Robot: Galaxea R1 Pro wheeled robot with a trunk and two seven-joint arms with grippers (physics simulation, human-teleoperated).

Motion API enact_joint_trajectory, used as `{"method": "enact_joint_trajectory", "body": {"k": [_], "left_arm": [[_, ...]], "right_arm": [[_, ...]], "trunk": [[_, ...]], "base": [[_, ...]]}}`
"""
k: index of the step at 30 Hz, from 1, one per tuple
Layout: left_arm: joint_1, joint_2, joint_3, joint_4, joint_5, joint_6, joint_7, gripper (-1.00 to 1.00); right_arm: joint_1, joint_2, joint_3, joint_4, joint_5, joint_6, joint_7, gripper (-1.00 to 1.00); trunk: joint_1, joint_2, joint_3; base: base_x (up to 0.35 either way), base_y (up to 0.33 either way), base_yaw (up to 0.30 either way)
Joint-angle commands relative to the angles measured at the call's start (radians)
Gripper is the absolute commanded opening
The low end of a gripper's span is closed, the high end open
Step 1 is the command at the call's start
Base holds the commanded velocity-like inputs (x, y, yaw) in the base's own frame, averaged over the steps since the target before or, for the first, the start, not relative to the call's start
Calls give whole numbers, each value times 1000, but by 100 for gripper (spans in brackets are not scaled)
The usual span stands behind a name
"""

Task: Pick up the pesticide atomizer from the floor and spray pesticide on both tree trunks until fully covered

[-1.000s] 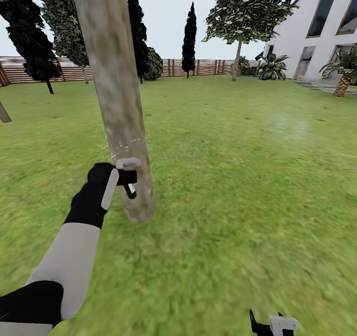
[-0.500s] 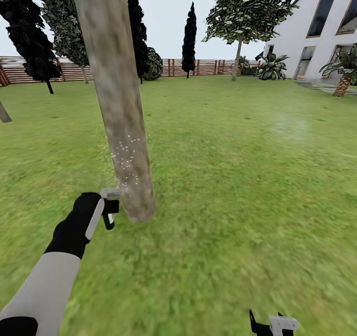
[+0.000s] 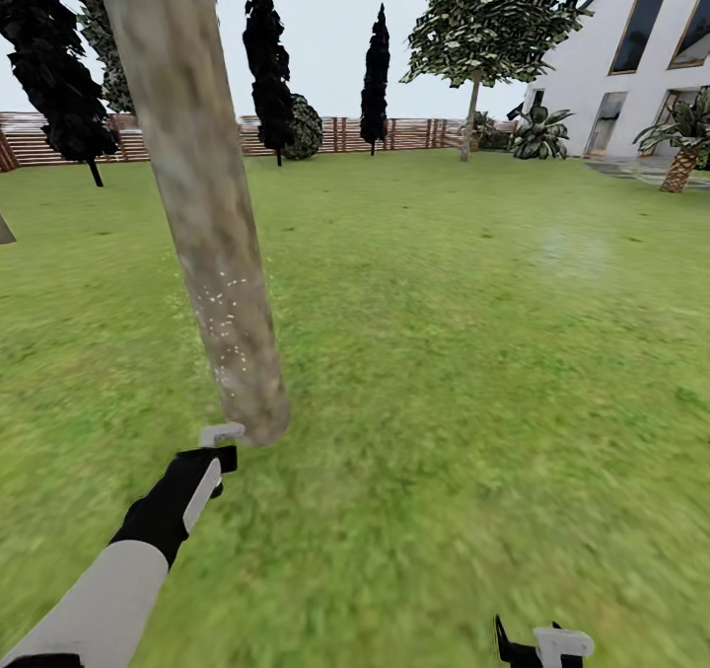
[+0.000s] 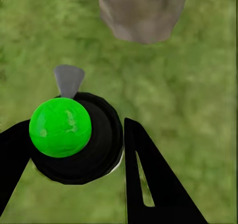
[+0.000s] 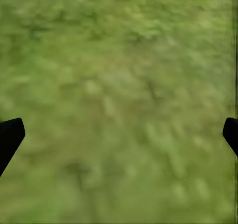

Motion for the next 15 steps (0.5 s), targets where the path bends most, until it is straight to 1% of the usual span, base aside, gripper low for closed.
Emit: {"method": "enact_joint_trajectory", "body": {"k": [1, 5, 7, 11, 15], "left_arm": [[5, 3, 0, -1, -1, -13, -1, -100], [26, 5, 0, -1, -3, -28, 1, -100], [31, 9, 2, -1, -3, -30, 2, -100], [32, 10, 4, -1, -3, -31, 4, -100], [33, 10, 4, -1, -2, -31, 4, -100]], "right_arm": [[0, 0, 0, 0, 0, 0, 0, 100], [0, 0, 0, 0, 0, 0, -1, 100], [0, 0, 0, 0, 0, 0, -1, 100], [0, 0, 0, 0, 0, 0, -2, 100], [0, 0, 0, 0, 0, 0, 0, 100]], "trunk": [[0, 0, 0], [0, 0, 0], [0, 0, 0], [0, 0, 0], [0, 0, 0]], "base": [[9, -272, 0], [2, -273, 4], [19, -275, 114], [81, -275, 253], [134, -272, 276]]}}
